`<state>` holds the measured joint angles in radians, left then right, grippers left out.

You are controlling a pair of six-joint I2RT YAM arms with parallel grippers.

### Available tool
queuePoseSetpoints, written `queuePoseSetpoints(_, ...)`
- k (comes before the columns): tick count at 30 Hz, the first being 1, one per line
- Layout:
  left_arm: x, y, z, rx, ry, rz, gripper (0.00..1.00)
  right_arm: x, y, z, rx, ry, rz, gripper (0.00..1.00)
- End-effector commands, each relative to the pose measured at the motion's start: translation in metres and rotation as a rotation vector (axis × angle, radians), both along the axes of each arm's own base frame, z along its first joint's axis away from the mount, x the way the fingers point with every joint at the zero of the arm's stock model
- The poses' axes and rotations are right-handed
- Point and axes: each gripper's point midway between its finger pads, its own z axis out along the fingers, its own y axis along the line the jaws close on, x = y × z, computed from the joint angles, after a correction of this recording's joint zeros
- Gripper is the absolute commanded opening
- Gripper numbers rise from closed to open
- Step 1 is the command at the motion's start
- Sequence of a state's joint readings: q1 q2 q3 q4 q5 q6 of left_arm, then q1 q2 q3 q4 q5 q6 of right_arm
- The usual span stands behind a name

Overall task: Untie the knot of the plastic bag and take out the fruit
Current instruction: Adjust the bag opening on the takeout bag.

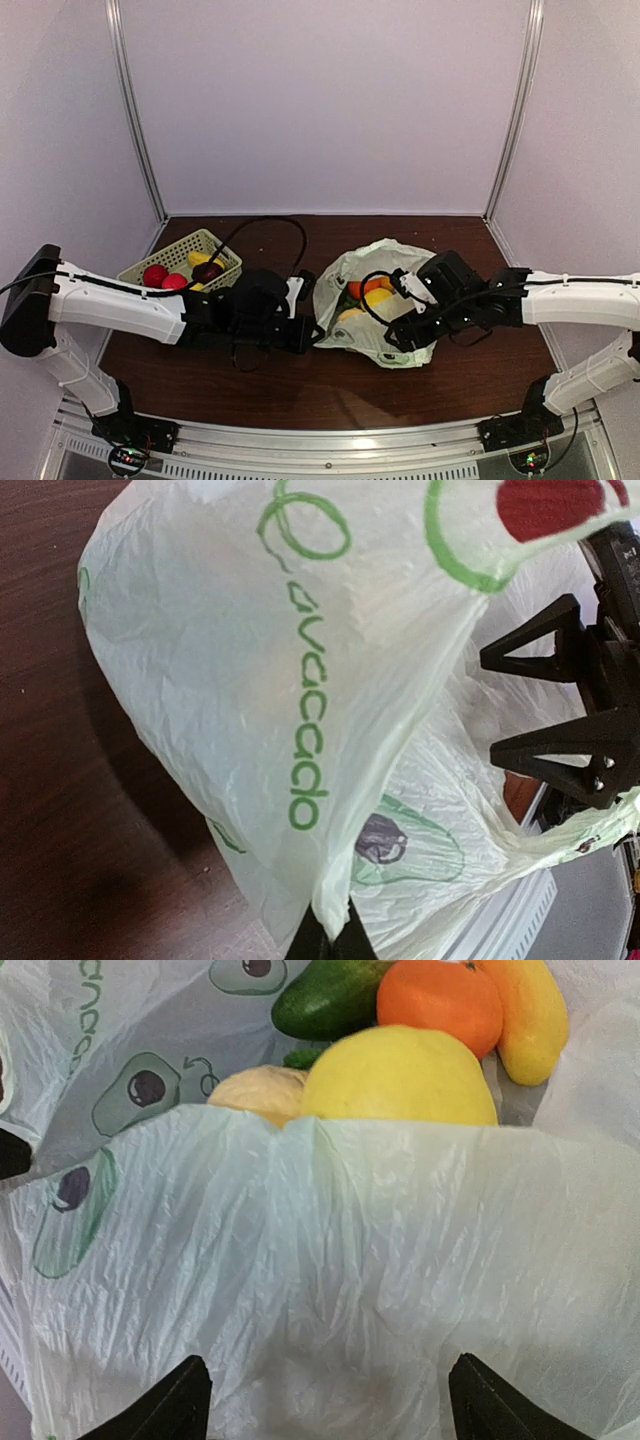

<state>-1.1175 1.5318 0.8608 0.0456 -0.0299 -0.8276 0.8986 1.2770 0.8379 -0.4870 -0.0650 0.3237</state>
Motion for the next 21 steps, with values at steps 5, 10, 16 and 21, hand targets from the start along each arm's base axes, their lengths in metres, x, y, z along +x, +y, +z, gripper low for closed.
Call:
queuePoseSetpoints(5, -0.006, 0.002, -0.015, 0.03, -0.035, 0.012, 0.0, -0.02, -0.03, -0.031, 0.002, 0.041, -0.12, 0.83)
queuePoseSetpoints(10, -0.008, -0.002, -0.01, 0.015, -0.041, 0.012, 0.0, -0.009, -0.025, 0.011, 0.038, -0.03, -0.127, 0.84)
queuePoseSetpoints(16, -0.006, 0.001, -0.006, 0.002, -0.028, 0.049, 0.0, 0.012, -0.006, 0.053, 0.054, -0.085, -0.131, 0.86)
queuePoseSetpoints(21, -0.007, 0.003, -0.006, 0.004, -0.024, 0.058, 0.0, 0.029, 0.014, 0.058, 0.0, -0.085, -0.113, 0.84)
